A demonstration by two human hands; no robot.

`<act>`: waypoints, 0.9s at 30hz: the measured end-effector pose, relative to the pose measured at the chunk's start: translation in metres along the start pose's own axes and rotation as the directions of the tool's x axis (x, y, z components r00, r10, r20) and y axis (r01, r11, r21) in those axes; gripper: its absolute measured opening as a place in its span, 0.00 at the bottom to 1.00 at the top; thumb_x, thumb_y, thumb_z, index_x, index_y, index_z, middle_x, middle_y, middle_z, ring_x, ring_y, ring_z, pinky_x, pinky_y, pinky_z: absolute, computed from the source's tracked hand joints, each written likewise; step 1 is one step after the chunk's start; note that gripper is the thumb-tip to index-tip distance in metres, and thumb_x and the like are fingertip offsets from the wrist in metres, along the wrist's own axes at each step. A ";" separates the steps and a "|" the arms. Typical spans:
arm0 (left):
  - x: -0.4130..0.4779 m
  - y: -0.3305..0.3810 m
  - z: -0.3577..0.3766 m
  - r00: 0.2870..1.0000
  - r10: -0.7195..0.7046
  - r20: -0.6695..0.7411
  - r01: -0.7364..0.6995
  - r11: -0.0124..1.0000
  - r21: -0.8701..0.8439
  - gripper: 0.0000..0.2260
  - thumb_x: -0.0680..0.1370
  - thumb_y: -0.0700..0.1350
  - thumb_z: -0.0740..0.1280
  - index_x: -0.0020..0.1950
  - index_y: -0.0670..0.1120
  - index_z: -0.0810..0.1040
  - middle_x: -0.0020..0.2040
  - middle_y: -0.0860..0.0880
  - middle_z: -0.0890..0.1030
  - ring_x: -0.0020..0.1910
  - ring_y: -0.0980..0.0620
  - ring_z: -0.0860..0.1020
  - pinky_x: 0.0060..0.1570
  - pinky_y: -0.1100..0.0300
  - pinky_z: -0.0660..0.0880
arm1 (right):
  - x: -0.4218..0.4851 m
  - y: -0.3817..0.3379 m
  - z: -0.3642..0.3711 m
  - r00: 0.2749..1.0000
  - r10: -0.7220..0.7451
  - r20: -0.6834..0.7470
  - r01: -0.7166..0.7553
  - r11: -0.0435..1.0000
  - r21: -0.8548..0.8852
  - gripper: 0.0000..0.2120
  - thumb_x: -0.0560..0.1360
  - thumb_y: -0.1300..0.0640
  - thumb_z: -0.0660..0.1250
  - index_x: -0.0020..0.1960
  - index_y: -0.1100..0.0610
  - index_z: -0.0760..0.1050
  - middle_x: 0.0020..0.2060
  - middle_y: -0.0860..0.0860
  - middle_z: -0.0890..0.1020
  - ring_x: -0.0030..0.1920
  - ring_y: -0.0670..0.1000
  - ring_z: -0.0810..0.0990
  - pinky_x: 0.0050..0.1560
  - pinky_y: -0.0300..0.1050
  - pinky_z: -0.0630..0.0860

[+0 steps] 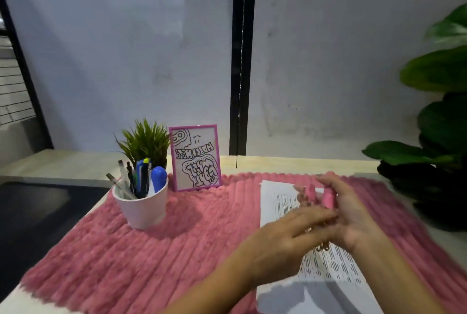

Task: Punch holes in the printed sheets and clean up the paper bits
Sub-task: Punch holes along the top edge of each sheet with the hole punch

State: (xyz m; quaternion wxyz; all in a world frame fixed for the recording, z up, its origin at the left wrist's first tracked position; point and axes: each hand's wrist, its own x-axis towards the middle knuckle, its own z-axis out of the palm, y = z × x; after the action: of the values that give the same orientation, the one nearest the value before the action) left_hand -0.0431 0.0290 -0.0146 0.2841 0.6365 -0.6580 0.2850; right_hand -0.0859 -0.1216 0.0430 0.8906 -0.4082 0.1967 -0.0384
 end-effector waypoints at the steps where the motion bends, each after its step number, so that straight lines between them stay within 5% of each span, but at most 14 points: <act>1: 0.003 -0.008 0.006 0.992 -0.123 -0.030 0.122 0.992 -0.033 0.21 0.75 0.30 0.61 0.68 0.39 0.74 0.68 0.41 0.74 0.68 0.46 0.72 0.67 0.58 0.72 | 0.008 -0.008 0.000 0.993 -0.121 -0.011 0.120 0.989 -0.092 0.26 0.64 0.54 0.70 0.58 0.66 0.75 0.33 0.53 0.76 0.27 0.49 0.72 0.24 0.38 0.71; 3: 0.015 -0.023 0.012 0.882 -0.466 -0.069 0.457 0.882 -0.114 0.22 0.76 0.33 0.61 0.70 0.42 0.73 0.68 0.46 0.73 0.66 0.56 0.69 0.66 0.67 0.70 | 0.024 -0.021 0.003 0.938 -0.347 0.006 0.328 0.880 -0.343 0.26 0.60 0.56 0.69 0.56 0.65 0.75 0.33 0.53 0.74 0.27 0.48 0.69 0.23 0.38 0.65; 6: 0.029 -0.056 0.028 0.461 -0.886 -0.045 0.856 0.457 -0.241 0.17 0.80 0.39 0.63 0.69 0.44 0.72 0.63 0.55 0.69 0.61 0.61 0.67 0.54 0.78 0.65 | 0.061 -0.030 0.009 0.869 -0.486 0.096 0.406 0.587 -0.700 0.16 0.69 0.56 0.72 0.56 0.59 0.77 0.34 0.52 0.74 0.27 0.45 0.67 0.25 0.37 0.63; 8: 0.031 -0.080 0.048 0.278 -0.961 -0.011 0.935 0.273 -0.226 0.18 0.80 0.44 0.66 0.69 0.46 0.71 0.63 0.53 0.69 0.61 0.55 0.69 0.56 0.67 0.68 | 0.093 -0.027 0.010 0.846 -0.506 0.166 0.359 0.313 -0.879 0.13 0.71 0.54 0.74 0.53 0.54 0.76 0.40 0.47 0.76 0.33 0.43 0.71 0.31 0.37 0.67; 11: 0.023 -0.107 0.076 0.131 -0.991 0.026 0.986 0.128 -0.106 0.20 0.77 0.50 0.69 0.69 0.49 0.72 0.65 0.51 0.70 0.62 0.49 0.70 0.63 0.50 0.71 | 0.135 -0.009 0.003 0.890 -0.364 0.274 0.269 -0.067 -0.961 0.22 0.68 0.51 0.72 0.60 0.52 0.72 0.53 0.47 0.77 0.49 0.46 0.77 0.49 0.43 0.76; 13: 0.017 -0.115 0.082 0.113 -0.993 0.044 0.993 0.114 0.017 0.16 0.78 0.44 0.66 0.65 0.47 0.74 0.63 0.50 0.71 0.62 0.48 0.70 0.63 0.50 0.70 | 0.150 0.007 -0.004 0.901 -0.331 0.281 0.236 -0.170 -0.957 0.20 0.70 0.49 0.69 0.60 0.50 0.70 0.55 0.47 0.77 0.52 0.48 0.77 0.51 0.44 0.76; 16: 0.009 -0.123 0.091 0.153 -0.987 0.040 0.987 0.154 0.050 0.16 0.77 0.38 0.62 0.65 0.45 0.72 0.63 0.50 0.71 0.62 0.49 0.69 0.63 0.53 0.69 | 0.157 0.025 -0.016 0.871 -0.386 0.304 0.254 -0.177 -0.951 0.16 0.72 0.47 0.67 0.56 0.45 0.66 0.56 0.43 0.78 0.53 0.49 0.78 0.46 0.45 0.73; 22: 0.010 -0.122 0.092 0.195 -0.981 -0.024 0.981 0.195 -0.023 0.13 0.77 0.39 0.64 0.61 0.47 0.77 0.60 0.51 0.73 0.59 0.48 0.72 0.61 0.51 0.71 | 0.164 0.024 -0.025 0.840 -0.424 0.339 0.287 -0.183 -0.940 0.23 0.72 0.46 0.69 0.65 0.47 0.68 0.55 0.42 0.77 0.52 0.49 0.77 0.46 0.44 0.69; 27: 0.013 -0.120 0.090 0.206 -0.976 -0.067 0.965 0.214 -0.153 0.08 0.76 0.40 0.67 0.54 0.48 0.78 0.50 0.54 0.74 0.52 0.49 0.75 0.55 0.48 0.74 | 0.165 0.022 -0.029 0.808 -0.466 0.361 0.308 -0.187 -0.933 0.24 0.68 0.45 0.71 0.61 0.48 0.69 0.50 0.44 0.78 0.48 0.51 0.77 0.43 0.44 0.69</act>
State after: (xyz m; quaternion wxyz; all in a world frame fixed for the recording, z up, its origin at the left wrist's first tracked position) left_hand 0.0751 -0.0493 -0.0642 0.4721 0.8732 -0.1020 0.0651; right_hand 0.0530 -0.1657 -0.0436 0.2540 -0.9473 0.0772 -0.1792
